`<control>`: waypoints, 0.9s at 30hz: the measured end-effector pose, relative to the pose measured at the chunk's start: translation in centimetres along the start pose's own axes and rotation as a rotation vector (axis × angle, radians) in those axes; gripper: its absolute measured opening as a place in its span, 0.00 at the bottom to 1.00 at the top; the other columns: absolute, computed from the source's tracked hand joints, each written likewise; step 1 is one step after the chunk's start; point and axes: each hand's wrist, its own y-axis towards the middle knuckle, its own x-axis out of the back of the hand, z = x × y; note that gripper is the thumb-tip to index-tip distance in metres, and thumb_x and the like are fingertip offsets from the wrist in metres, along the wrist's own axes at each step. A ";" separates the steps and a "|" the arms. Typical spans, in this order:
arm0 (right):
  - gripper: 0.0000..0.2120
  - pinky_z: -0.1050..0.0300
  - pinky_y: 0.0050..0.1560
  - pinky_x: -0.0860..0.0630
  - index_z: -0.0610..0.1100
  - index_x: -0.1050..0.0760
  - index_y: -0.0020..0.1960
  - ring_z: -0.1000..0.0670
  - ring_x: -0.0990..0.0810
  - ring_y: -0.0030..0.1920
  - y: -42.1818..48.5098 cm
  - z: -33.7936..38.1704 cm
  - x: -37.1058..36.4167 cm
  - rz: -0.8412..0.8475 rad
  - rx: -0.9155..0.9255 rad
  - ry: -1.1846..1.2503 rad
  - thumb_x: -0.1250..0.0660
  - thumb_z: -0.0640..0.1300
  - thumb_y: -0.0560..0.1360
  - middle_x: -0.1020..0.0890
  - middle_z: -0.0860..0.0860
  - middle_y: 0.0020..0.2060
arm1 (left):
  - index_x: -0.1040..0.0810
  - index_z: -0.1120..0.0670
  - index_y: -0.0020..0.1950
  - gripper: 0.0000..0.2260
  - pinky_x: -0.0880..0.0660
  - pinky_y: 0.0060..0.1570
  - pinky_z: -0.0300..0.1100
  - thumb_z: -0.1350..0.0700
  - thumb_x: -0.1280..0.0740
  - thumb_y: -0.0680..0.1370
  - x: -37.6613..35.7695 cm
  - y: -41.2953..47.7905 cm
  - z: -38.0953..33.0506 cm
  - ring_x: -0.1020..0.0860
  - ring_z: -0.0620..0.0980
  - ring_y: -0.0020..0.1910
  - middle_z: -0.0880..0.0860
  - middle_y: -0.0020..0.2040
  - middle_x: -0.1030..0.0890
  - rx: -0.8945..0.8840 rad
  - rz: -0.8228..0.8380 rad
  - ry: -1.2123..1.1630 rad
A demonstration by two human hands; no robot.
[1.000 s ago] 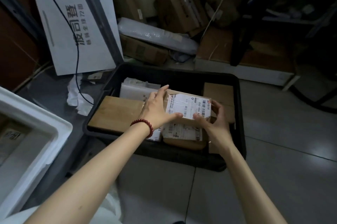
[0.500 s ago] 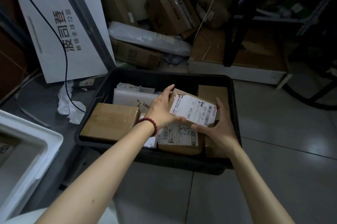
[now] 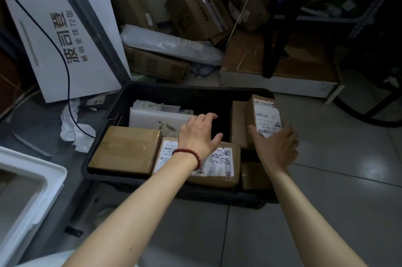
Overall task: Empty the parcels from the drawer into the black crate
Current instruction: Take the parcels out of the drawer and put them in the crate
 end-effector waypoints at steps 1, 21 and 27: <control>0.47 0.41 0.65 0.38 0.41 0.44 0.74 0.37 0.36 0.68 0.2 0.0 -0.1 0.036 0.010 -0.019 0.29 0.65 0.66 0.37 0.39 0.69 | 0.37 0.47 0.71 0.23 0.30 0.59 0.47 0.43 0.38 0.78 0.3 0.0 0.4 0.30 0.49 0.65 0.48 0.65 0.27 0.018 -0.002 -0.007; 0.23 0.49 0.62 0.32 0.54 0.29 0.66 0.49 0.29 0.64 -6.6 6.6 -0.7 0.344 0.742 -0.151 0.38 0.63 0.75 0.26 0.53 0.64 | 0.25 0.47 0.60 0.16 0.33 0.55 0.50 0.40 0.40 0.77 9.7 -4.3 8.1 0.24 0.51 0.55 0.48 0.52 0.20 0.167 -0.058 0.263; 0.23 0.48 0.61 0.33 0.53 0.28 0.65 0.47 0.29 0.65 -13.1 12.2 -1.7 0.421 1.004 -0.156 0.41 0.65 0.76 0.27 0.51 0.64 | 0.27 0.45 0.62 0.16 0.30 0.53 0.47 0.42 0.39 0.77 17.2 -11.9 13.6 0.24 0.52 0.57 0.47 0.55 0.20 0.361 -0.108 0.337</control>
